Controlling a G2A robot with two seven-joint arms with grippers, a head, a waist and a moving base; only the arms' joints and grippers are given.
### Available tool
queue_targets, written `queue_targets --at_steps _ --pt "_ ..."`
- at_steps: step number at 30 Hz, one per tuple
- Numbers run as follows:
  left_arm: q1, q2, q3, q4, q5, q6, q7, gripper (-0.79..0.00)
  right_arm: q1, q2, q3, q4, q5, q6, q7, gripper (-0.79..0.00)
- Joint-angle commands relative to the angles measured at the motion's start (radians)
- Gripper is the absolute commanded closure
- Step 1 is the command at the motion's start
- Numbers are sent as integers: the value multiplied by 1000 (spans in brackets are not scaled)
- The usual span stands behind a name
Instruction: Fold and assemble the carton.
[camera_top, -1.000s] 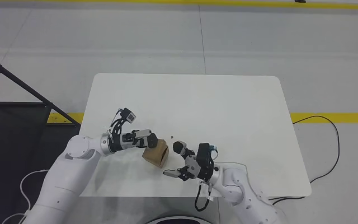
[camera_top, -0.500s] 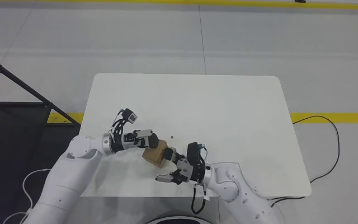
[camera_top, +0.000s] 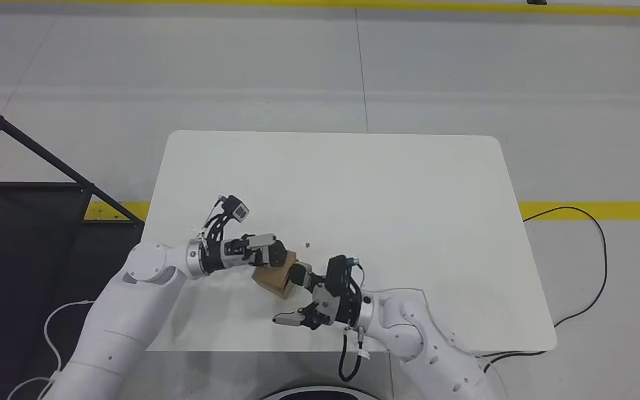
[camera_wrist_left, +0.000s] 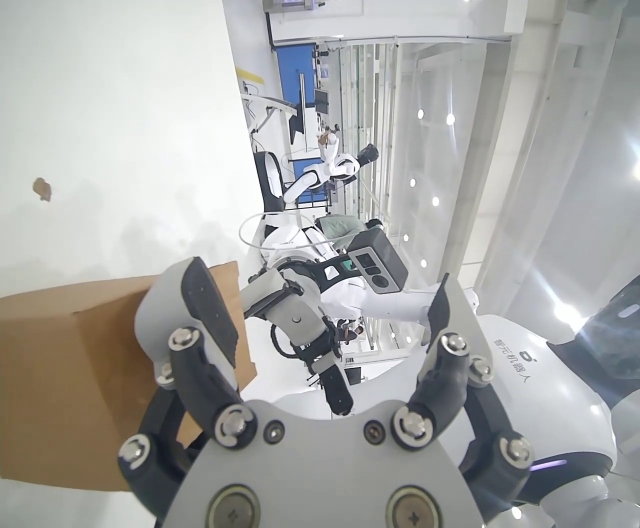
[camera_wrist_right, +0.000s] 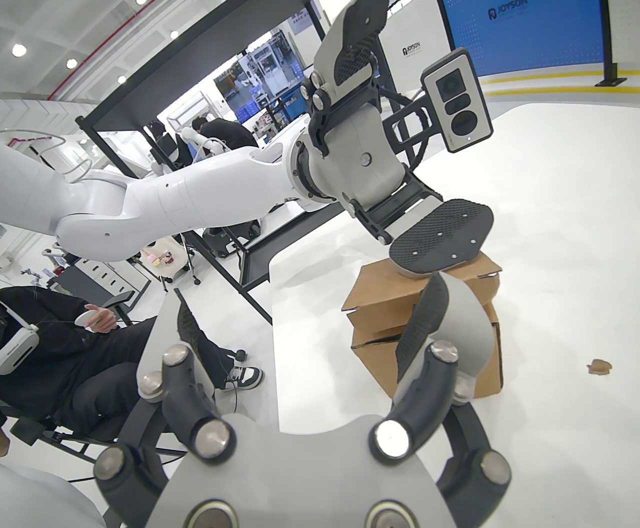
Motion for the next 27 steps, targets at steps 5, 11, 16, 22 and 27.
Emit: queue_targets --at_steps 5,11,16,22,27 --pt "2 0 2 -6 12 4 2 -785 -4 1 -1 -6 -28 4 -8 -785" --pt "-1 -1 7 2 11 11 0 -785 -7 3 -3 -9 -55 -5 -16 -785" --pt "-4 -3 10 8 6 12 -1 -785 -7 4 -7 -14 -86 -18 -28 -785" --pt "-7 -4 6 13 -13 6 -6 -785 -8 4 -10 -12 -101 -20 -41 -785" --pt "-2 1 -23 15 -21 -6 -8 -785 -9 4 -10 -11 -106 -16 -47 -785"
